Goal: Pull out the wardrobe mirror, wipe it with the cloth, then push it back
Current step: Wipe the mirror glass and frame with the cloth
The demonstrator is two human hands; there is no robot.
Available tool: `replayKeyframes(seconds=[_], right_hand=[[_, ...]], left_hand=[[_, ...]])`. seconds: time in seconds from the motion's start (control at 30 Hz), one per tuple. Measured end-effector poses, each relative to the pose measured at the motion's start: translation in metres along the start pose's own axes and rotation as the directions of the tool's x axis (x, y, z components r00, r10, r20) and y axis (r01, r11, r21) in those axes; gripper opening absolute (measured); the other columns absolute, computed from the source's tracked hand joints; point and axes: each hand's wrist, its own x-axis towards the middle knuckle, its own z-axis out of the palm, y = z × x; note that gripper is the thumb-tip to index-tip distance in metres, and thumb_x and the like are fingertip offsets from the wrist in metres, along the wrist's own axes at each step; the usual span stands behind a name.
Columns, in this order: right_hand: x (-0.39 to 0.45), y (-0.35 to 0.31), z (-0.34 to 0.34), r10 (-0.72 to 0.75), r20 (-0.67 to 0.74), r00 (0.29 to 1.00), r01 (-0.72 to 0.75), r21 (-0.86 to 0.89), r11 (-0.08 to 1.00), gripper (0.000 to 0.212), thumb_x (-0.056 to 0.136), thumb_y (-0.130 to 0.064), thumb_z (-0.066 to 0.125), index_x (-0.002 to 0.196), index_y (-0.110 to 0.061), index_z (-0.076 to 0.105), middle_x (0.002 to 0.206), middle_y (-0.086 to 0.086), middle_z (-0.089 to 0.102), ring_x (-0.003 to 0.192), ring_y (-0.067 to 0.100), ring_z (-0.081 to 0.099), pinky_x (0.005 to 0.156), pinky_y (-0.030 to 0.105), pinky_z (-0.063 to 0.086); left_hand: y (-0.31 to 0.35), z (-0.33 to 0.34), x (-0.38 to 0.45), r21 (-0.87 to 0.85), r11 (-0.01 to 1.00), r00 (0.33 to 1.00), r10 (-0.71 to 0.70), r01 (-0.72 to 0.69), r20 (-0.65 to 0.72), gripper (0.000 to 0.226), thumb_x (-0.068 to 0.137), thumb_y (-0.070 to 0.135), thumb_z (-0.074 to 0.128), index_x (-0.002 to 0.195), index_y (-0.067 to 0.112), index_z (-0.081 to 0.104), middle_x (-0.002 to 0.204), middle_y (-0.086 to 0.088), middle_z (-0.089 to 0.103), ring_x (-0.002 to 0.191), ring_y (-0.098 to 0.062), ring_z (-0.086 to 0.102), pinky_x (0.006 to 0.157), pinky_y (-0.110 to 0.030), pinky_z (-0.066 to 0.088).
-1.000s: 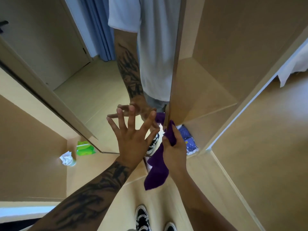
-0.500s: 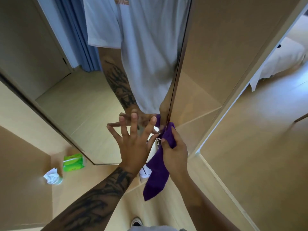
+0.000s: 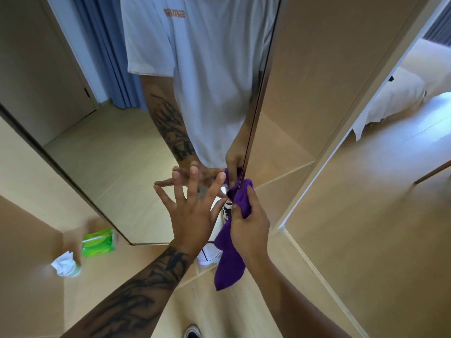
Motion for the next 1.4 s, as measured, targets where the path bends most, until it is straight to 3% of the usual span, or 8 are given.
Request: replayKeyframes(seconds=[0.23, 0.4, 0.5, 0.7, 0.87, 1.03, 1.27, 1.4], right_hand=[[0.02, -0.023, -0.013, 0.01, 0.073, 0.997, -0.006, -0.054, 0.999, 0.042, 0.094, -0.005, 0.053, 0.121, -0.032, 0.069, 0.097, -0.005, 0.075, 0.089, 0.021, 0.069, 0.079, 0.033, 0.055], [0.003, -0.022, -0.008, -0.047, -0.042, 0.998, 0.05, 0.074, 0.996, 0.057, 0.103, -0.018, 0.061, 0.155, -0.035, 0.048, 0.135, -0.021, 0.062, 0.119, 0.007, 0.063, 0.096, 0.018, 0.052], [-0.003, -0.013, -0.003, -0.035, 0.014, 0.999, 0.035, -0.02, 0.999, 0.058, 0.106, -0.011, 0.056, 0.16, -0.026, 0.041, 0.141, -0.012, 0.059, 0.128, 0.015, 0.06, 0.108, 0.031, 0.049], [0.02, -0.045, -0.032, -0.146, 0.1, 0.984, 0.16, -0.154, 0.975, 0.046, 0.1, -0.012, 0.054, 0.137, -0.037, 0.059, 0.094, -0.012, 0.072, 0.082, 0.004, 0.066, 0.065, 0.014, 0.048], [0.006, -0.05, -0.018, -0.167, -0.056, 0.984, 0.17, 0.044, 0.985, 0.058, 0.104, -0.018, 0.06, 0.157, -0.035, 0.045, 0.138, -0.025, 0.057, 0.12, -0.005, 0.057, 0.1, 0.011, 0.041], [0.01, -0.038, -0.019, -0.101, 0.066, 0.993, 0.107, -0.088, 0.99, 0.054, 0.103, -0.011, 0.056, 0.153, -0.031, 0.051, 0.126, -0.011, 0.069, 0.115, 0.012, 0.065, 0.089, 0.012, 0.045], [0.019, -0.047, -0.022, -0.135, -0.009, 0.991, 0.135, 0.049, 0.99, 0.056, 0.102, -0.016, 0.062, 0.154, -0.035, 0.049, 0.132, -0.023, 0.061, 0.104, -0.017, 0.06, 0.082, -0.005, 0.039], [0.018, -0.042, -0.021, -0.087, 0.1, 0.991, 0.09, -0.024, 0.996, 0.053, 0.1, -0.006, 0.056, 0.148, -0.029, 0.058, 0.129, -0.01, 0.071, 0.112, 0.009, 0.066, 0.097, 0.018, 0.05]], left_hand=[[0.001, 0.001, -0.001, -0.007, 1.0, 1.0, -0.013, 0.013, 0.005, 0.075, 0.106, 0.066, 0.046, 0.167, 0.047, 0.008, 0.175, -0.003, -0.023, 0.161, -0.034, -0.022, 0.114, -0.085, 0.013], [0.001, 0.002, -0.001, -0.019, 1.0, 1.0, -0.012, 0.013, 0.01, 0.076, 0.106, 0.066, 0.045, 0.167, 0.048, 0.004, 0.175, -0.002, -0.025, 0.161, -0.033, -0.024, 0.114, -0.084, 0.01], [0.001, 0.001, -0.001, 0.0, 1.0, 1.0, -0.013, 0.013, 0.012, 0.077, 0.105, 0.067, 0.047, 0.167, 0.047, 0.007, 0.175, -0.003, -0.025, 0.161, -0.034, -0.024, 0.114, -0.085, 0.013], [0.002, 0.002, 0.0, -0.023, 1.0, 1.0, -0.014, 0.014, -0.013, 0.071, 0.107, 0.067, 0.04, 0.167, 0.046, 0.008, 0.176, -0.003, -0.021, 0.162, -0.034, -0.019, 0.114, -0.085, 0.014], [0.003, 0.0, 0.0, -0.044, 0.999, 1.0, -0.018, 0.017, -0.012, 0.065, 0.109, 0.065, 0.03, 0.167, 0.048, 0.005, 0.176, -0.003, -0.02, 0.162, -0.034, -0.019, 0.113, -0.086, 0.015], [0.006, 0.001, 0.001, -0.016, 0.999, 0.999, -0.036, 0.036, 0.011, 0.075, 0.105, 0.059, 0.048, 0.167, 0.048, 0.007, 0.176, -0.004, -0.022, 0.161, -0.035, -0.021, 0.114, -0.085, 0.009], [0.008, 0.003, 0.001, -0.014, 0.999, 0.999, -0.048, 0.048, -0.002, 0.077, 0.106, 0.06, 0.048, 0.167, 0.048, 0.004, 0.176, -0.004, -0.021, 0.161, -0.036, -0.02, 0.113, -0.086, 0.014], [0.01, 0.004, 0.001, 0.026, 0.997, 0.997, -0.075, 0.074, 0.033, 0.096, 0.096, 0.055, 0.072, 0.166, 0.047, 0.008, 0.176, -0.005, -0.023, 0.161, -0.036, -0.022, 0.116, -0.083, 0.006]])
